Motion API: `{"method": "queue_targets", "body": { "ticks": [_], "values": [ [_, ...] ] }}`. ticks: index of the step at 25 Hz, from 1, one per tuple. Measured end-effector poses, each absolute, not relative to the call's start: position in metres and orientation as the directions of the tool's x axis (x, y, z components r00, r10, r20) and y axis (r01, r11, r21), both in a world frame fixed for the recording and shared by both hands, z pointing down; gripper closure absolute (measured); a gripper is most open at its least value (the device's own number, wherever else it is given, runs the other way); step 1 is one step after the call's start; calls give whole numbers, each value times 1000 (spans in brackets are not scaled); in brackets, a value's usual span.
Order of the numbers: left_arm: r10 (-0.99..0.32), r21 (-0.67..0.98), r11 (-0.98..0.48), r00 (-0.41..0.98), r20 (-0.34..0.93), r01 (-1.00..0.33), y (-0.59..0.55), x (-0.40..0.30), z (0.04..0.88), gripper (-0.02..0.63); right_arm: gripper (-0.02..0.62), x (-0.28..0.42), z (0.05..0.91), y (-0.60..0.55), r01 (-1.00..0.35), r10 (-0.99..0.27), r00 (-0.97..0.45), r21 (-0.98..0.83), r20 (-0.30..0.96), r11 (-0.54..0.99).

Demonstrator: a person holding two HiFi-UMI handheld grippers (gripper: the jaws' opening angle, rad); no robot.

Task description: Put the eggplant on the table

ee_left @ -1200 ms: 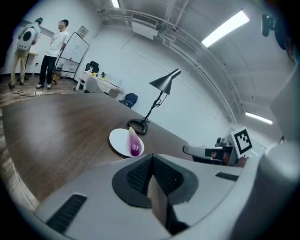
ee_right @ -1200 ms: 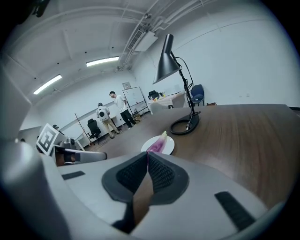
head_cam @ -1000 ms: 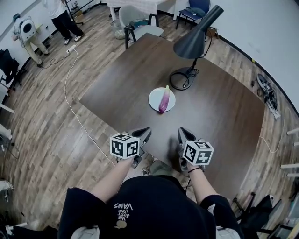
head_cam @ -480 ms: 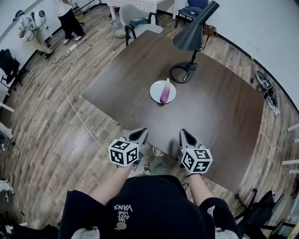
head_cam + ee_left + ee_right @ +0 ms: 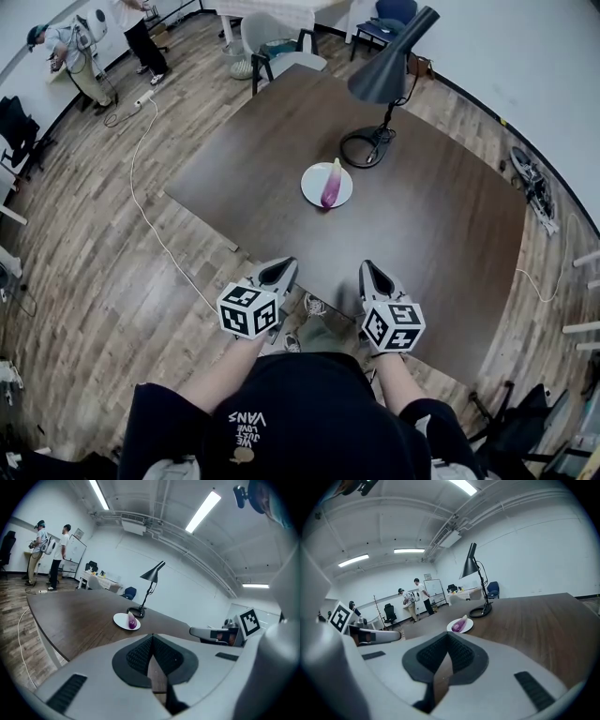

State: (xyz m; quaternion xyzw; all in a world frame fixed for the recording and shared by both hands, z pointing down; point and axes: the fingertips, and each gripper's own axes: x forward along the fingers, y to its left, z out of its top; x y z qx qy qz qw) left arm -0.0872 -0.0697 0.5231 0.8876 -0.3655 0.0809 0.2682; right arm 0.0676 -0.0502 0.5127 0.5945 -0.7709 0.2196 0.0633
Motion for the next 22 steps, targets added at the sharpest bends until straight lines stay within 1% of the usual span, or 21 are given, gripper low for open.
{"method": "queue_targets", "body": {
  "ticks": [8,22],
  "values": [
    [-607,446,-578,725,324,-683,-69,-88,523,595,577,63,514,-49,-943,-882,-295,-260,368,206],
    [-610,421,-588,721,330,-691,-70,-88,522,595,577,59,514,-52,-940,-875,-308,-259,373,221]
  ]
}}
